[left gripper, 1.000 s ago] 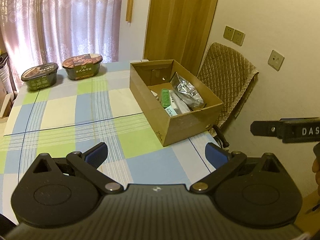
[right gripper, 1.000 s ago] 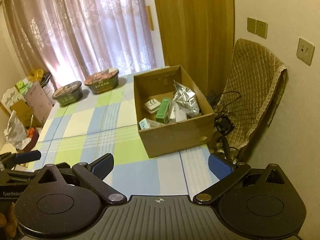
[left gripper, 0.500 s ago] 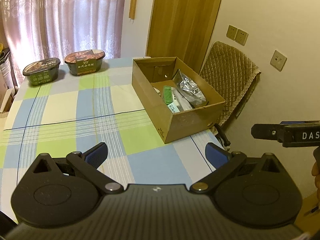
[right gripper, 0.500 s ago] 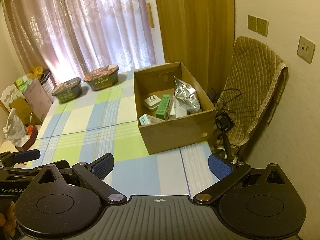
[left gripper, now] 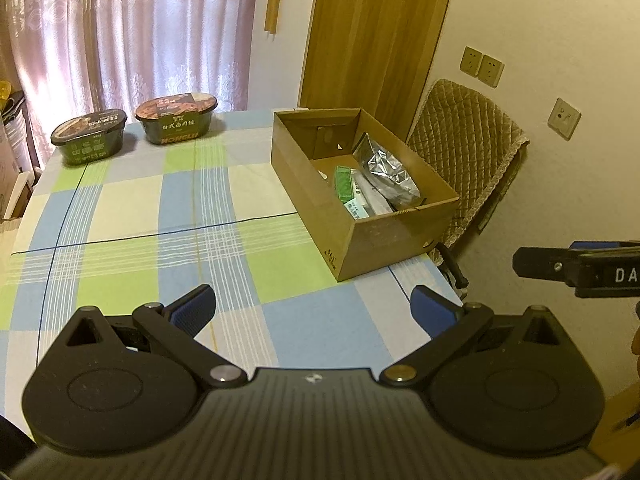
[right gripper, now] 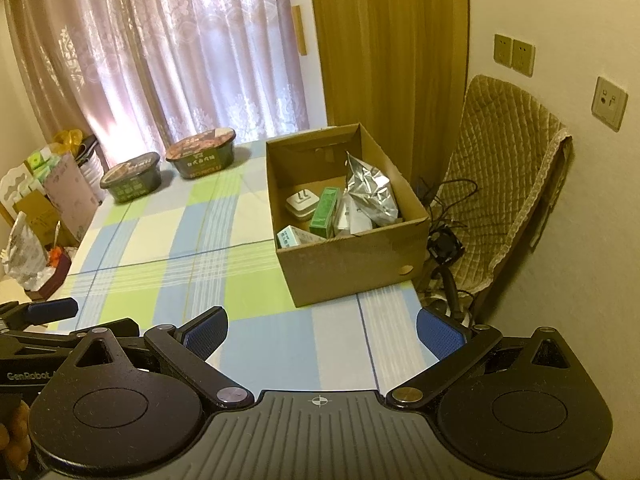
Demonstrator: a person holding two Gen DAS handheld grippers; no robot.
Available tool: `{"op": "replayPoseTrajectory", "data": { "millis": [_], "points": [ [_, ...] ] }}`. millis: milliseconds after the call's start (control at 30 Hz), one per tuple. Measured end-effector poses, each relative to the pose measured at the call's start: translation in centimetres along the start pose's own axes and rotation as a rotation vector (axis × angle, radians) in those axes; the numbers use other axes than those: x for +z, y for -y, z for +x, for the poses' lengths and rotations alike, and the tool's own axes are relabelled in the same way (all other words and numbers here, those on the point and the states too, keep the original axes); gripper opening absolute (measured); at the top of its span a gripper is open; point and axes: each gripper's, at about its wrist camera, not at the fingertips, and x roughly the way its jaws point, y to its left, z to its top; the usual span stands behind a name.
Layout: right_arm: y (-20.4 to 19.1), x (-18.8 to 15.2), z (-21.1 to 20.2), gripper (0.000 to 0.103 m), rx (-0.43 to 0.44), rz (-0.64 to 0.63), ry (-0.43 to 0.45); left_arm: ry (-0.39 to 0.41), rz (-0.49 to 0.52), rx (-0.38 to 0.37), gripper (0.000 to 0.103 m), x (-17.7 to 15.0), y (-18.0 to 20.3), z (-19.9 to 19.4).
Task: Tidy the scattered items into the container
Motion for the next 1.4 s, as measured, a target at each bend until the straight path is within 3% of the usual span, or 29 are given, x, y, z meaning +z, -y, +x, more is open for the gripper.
{"op": "replayPoseTrajectory", "data": {
  "millis": [1400],
  "points": [
    [-0.84,-0.75,0.46,0.103,0.009,-0.008,-0.009,-0.03,0.006,0.012,0.102,-0.55,-0.87,0.98]
  ]
}}
